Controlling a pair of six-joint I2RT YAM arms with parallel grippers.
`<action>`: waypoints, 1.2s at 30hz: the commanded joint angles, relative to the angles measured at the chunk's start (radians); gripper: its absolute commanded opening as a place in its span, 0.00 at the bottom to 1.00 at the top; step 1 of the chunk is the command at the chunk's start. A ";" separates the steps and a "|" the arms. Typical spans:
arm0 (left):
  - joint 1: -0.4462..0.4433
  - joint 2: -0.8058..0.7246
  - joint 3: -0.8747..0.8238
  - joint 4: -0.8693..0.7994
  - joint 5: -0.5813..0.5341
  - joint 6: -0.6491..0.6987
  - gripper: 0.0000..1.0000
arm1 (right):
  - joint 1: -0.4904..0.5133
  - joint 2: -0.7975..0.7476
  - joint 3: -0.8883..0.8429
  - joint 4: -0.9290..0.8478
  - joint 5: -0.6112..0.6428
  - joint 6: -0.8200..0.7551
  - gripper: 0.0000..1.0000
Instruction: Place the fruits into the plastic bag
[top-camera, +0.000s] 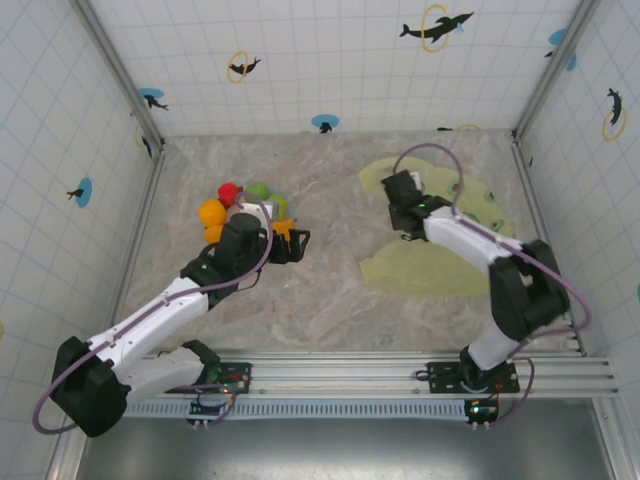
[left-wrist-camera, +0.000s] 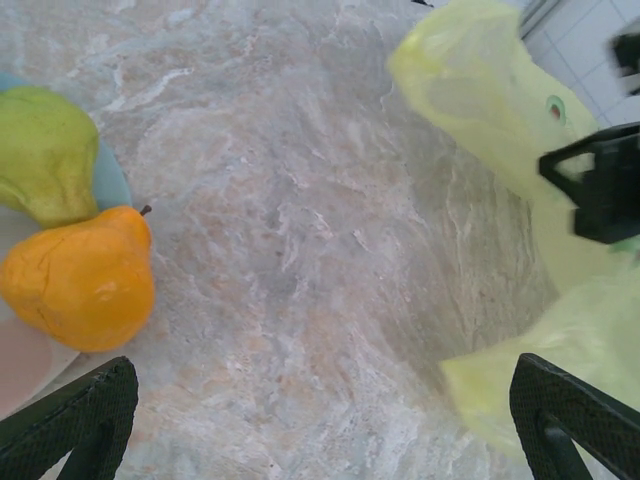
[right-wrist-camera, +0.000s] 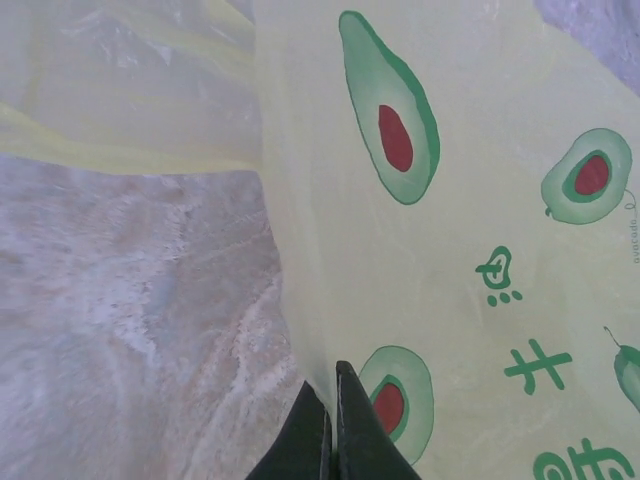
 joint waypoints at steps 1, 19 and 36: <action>-0.018 0.057 -0.006 0.100 -0.026 0.049 0.98 | -0.040 -0.106 -0.057 0.036 -0.298 -0.088 0.00; -0.127 0.489 0.255 0.352 -0.042 0.035 0.98 | -0.143 -0.258 -0.176 0.125 -0.806 -0.109 0.00; -0.086 0.620 0.405 0.352 0.169 -0.013 0.04 | -0.149 -0.292 -0.271 0.243 -0.758 -0.046 0.18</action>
